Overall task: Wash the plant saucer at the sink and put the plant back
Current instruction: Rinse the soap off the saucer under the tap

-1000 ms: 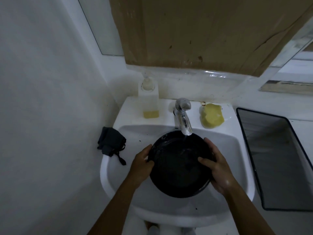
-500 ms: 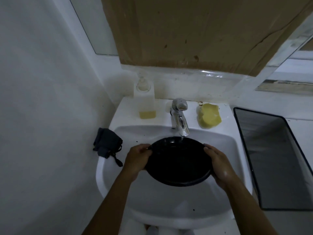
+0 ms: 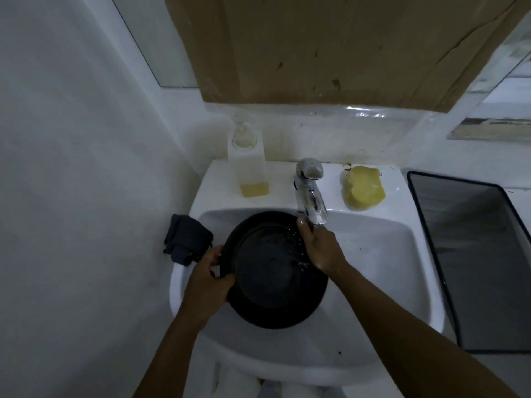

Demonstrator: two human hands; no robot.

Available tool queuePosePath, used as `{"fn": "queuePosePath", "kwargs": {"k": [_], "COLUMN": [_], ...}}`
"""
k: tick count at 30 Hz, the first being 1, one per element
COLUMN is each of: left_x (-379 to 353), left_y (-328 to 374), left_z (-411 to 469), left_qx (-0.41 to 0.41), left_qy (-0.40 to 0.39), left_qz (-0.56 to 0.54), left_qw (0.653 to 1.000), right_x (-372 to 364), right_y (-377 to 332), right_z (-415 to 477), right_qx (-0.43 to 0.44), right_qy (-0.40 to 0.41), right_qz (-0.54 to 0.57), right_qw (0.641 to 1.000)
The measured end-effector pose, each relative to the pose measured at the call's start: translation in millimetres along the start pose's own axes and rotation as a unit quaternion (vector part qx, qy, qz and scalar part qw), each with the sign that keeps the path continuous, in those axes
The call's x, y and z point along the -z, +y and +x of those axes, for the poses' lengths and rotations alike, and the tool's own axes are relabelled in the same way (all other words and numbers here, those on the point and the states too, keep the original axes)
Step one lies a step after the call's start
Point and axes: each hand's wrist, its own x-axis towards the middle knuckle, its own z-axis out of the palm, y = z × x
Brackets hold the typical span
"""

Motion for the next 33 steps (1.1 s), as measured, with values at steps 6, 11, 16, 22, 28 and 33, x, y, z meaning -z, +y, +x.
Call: {"fn": "queuePosePath", "kwargs": {"k": [6,11,16,22,28,33], "left_x": [-26,-36,-37,-36,-24,-36], "left_y": [-10,-13,-6,-4,-9,7], "left_z": [8,15,32,41,40,49], "left_qx": [0.074,0.131,0.120,0.107,0.109,0.059], "left_qy": [0.013,0.029,0.017,0.043,0.031,0.015], "left_qz": [-0.067,-0.144,-0.154,-0.143,-0.140,-0.138], "left_qw": [0.995,0.980,0.981,0.983,0.984,0.989], "right_x": [2,6,25,12,11,38], "right_y": [-21,-20,-10,-9,-12,-9], "right_z": [13,17,26,28,20,-1], "right_qx": [-0.005,-0.018,-0.018,-0.069,-0.059,-0.057], "right_qy": [0.059,0.081,-0.009,0.055,0.049,-0.032], "right_qz": [0.069,0.028,-0.004,0.018,0.062,0.092], "right_qw": [0.996,0.996,1.000,0.996,0.995,0.994]}}
